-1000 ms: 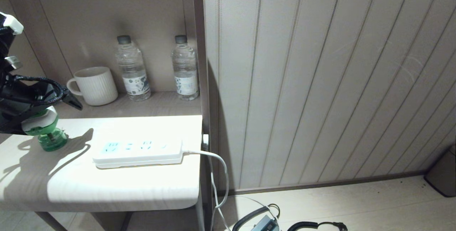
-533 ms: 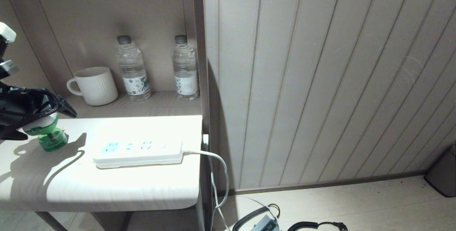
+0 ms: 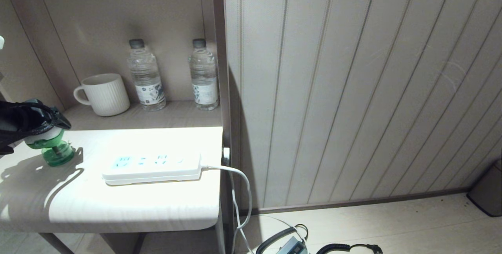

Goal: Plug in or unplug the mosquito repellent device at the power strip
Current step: Pick up the mosquito repellent liquid

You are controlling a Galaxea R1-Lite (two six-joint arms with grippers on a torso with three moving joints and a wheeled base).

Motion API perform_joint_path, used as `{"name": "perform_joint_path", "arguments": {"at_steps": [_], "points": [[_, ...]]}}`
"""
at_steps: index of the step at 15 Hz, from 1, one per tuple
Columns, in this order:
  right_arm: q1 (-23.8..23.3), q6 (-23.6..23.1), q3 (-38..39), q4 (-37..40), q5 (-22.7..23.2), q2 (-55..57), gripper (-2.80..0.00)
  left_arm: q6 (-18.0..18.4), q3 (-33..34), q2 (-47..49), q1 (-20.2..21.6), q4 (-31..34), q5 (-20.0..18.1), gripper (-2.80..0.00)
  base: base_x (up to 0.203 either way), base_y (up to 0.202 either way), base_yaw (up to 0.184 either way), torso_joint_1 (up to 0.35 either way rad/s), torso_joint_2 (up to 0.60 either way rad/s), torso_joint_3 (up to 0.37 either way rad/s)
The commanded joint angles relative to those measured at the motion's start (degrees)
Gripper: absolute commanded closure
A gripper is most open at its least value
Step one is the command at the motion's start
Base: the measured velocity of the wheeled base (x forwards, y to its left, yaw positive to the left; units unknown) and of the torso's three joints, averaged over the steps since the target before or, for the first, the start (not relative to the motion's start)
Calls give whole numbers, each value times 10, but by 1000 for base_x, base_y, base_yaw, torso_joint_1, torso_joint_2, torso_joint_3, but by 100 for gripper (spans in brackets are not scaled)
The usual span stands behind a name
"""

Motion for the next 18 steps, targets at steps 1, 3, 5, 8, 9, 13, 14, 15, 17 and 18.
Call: {"name": "perform_joint_path", "arguments": {"at_steps": [1, 3, 5, 8, 9, 13, 14, 15, 17, 18], "points": [[0, 0, 0, 0, 0, 0, 0, -1, 1, -13, 3, 4, 1, -280, 0, 0, 0, 0, 0, 0], [0, 0, 0, 0, 0, 0, 0, -1, 2, -18, 3, 8, 1, -280, 0, 0, 0, 0, 0, 0], [0, 0, 0, 0, 0, 0, 0, 0, 14, -27, 2, 9, 1, -280, 0, 0, 0, 0, 0, 0], [0, 0, 0, 0, 0, 0, 0, 4, 33, -35, -13, 8, -2, -280, 0, 0, 0, 0, 0, 0], [0, 0, 0, 0, 0, 1, 0, 10, 34, -35, -17, 9, -2, -280, 0, 0, 0, 0, 0, 0], [0, 0, 0, 0, 0, 0, 0, 18, 39, -47, -22, 10, -2, -280, 0, 0, 0, 0, 0, 0], [0, -1, 0, 0, 0, 1, 0, 24, 45, -56, -22, 10, -2, -280, 0, 0, 0, 0, 0, 0], [0, 0, 0, 0, 0, 0, 0, 34, 51, -64, -22, 11, -1, -280, 0, 0, 0, 0, 0, 0], [0, 0, 0, 0, 0, 0, 0, 38, 55, -76, -21, 20, 0, -280, 0, 0, 0, 0, 0, 0], [0, 0, 0, 0, 0, 0, 0, 38, 54, -77, -21, 23, 1, -280, 0, 0, 0, 0, 0, 0]]}}
